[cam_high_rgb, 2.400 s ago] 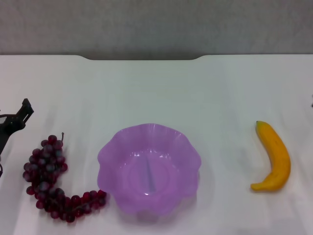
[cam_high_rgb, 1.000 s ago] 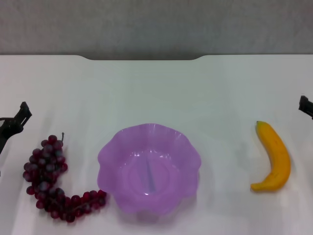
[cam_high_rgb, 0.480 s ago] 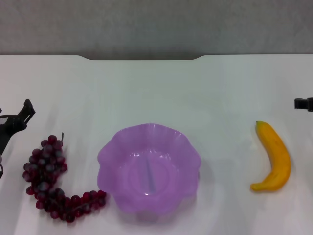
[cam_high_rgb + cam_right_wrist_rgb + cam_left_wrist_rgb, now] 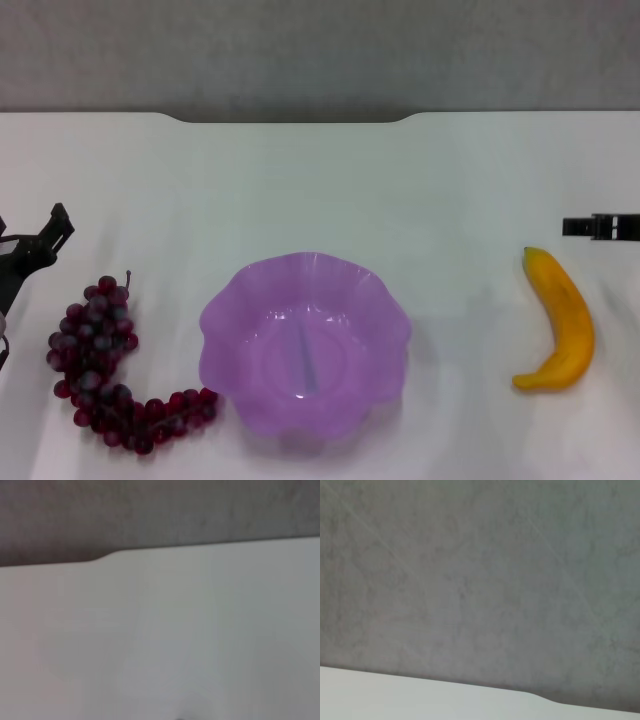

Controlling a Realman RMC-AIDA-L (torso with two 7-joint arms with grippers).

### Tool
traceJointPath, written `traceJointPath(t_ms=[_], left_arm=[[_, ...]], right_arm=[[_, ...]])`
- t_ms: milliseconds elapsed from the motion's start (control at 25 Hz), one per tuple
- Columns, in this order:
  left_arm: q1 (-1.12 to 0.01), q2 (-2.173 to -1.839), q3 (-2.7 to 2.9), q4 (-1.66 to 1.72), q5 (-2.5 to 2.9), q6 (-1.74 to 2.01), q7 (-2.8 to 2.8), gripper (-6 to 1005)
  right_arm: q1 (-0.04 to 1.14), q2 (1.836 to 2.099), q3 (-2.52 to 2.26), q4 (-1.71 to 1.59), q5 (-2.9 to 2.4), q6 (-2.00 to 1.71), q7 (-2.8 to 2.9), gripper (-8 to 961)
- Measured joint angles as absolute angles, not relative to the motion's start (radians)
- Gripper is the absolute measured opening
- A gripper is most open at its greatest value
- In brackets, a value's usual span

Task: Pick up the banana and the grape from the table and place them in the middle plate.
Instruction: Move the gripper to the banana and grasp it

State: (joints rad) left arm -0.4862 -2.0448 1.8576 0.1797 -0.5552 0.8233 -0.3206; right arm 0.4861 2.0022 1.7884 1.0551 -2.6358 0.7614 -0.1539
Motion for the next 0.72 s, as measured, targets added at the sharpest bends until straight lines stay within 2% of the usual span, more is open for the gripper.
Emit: traceJointPath(t_ms=[360, 720], left_arm=[[-0.494, -2.045, 1.858, 0.18, -0.555, 0.823, -0.322, 894], [-0.497, -2.046, 1.858, 0.179, -0.555, 0.823, -0.324, 894]], right_arm=[[0.569, 2.004, 1.781, 0.857, -2.631, 0.74, -0.187, 876], [0.593, 2.007, 1.74, 0.79, -2.605, 0.71, -0.204, 875]])
